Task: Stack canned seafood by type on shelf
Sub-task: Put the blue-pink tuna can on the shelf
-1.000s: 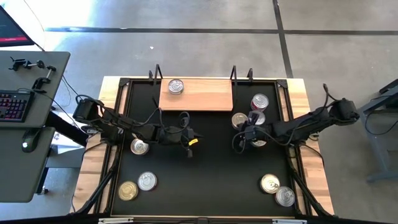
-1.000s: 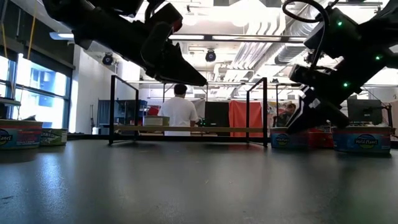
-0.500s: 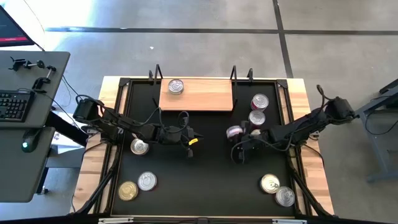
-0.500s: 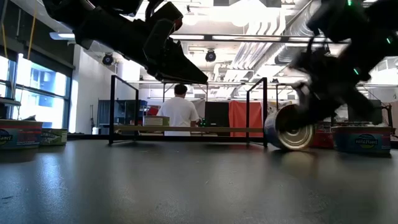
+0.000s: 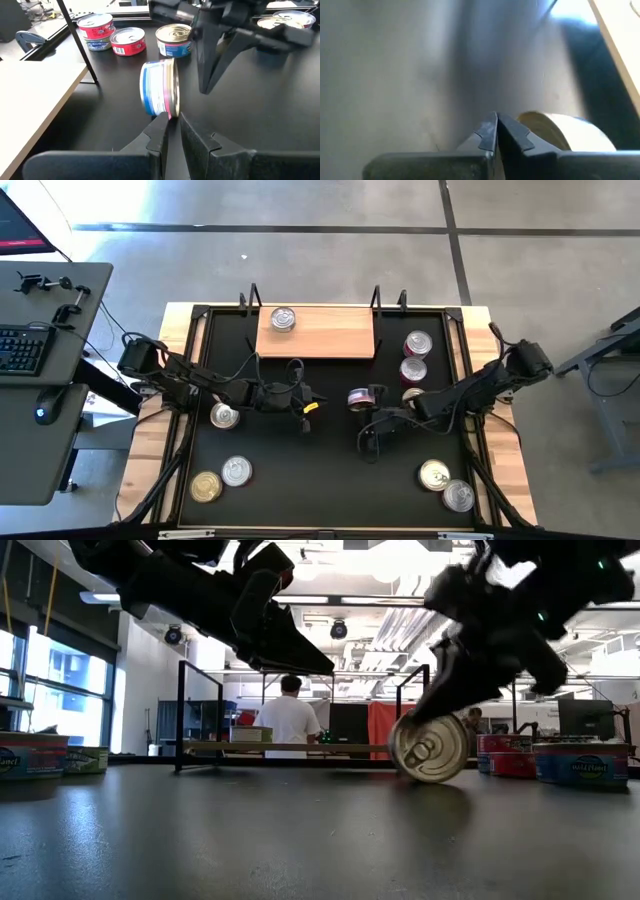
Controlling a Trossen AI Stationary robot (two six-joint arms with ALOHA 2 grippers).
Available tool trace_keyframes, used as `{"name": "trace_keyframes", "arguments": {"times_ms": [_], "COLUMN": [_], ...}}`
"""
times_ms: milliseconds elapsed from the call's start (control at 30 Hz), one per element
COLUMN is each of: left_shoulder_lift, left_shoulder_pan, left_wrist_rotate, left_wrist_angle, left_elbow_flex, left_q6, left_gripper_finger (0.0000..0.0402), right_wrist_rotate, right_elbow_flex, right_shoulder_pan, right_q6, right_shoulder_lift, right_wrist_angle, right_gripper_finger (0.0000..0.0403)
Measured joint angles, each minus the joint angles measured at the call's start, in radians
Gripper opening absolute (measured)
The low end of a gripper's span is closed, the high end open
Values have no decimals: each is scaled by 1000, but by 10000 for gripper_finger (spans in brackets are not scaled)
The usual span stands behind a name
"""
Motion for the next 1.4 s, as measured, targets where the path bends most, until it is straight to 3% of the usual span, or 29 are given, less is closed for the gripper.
{"name": "trace_keyframes", "arguments": {"times_ms": [167, 433, 567, 667, 933, 1067, 1167, 1300, 1400], "left_shoulder_lift": [0, 0, 0, 0, 0, 0, 0, 0, -9], "left_shoulder_pan": [0, 0, 0, -1, -1, -1, 0, -2, -29], "left_wrist_rotate": [0, 3, 3, 3, 3, 2, 2, 1, -33], "left_wrist_angle": [-1, -6, -11, -14, -20, -20, -20, -27, -50], "left_elbow_flex": [0, 0, 0, 0, 0, 0, 0, 0, -1], "left_q6": [-1, -1, -1, -1, 0, 0, 0, 18, 114], "left_gripper_finger": [39, 39, 39, 39, 39, 39, 39, 39, 39], "right_wrist_rotate": [-8, -9, -65, -101, -294, -407, -484, -544, -552], "right_elbow_flex": [107, 247, 197, 93, -158, -209, -214, -215, -216], "right_shoulder_pan": [0, -41, -95, -138, -263, -320, -341, -346, -345], "right_q6": [12, 147, 176, 164, 103, 112, 117, 165, 223], "right_shoulder_lift": [-28, -43, -43, -41, -42, -42, -33, -11, 4], "right_wrist_angle": [-155, -550, -573, -453, 120, 272, 313, 373, 432], "right_gripper_finger": [62, 209, 268, 292, 298, 291, 259, 180, 173]}}
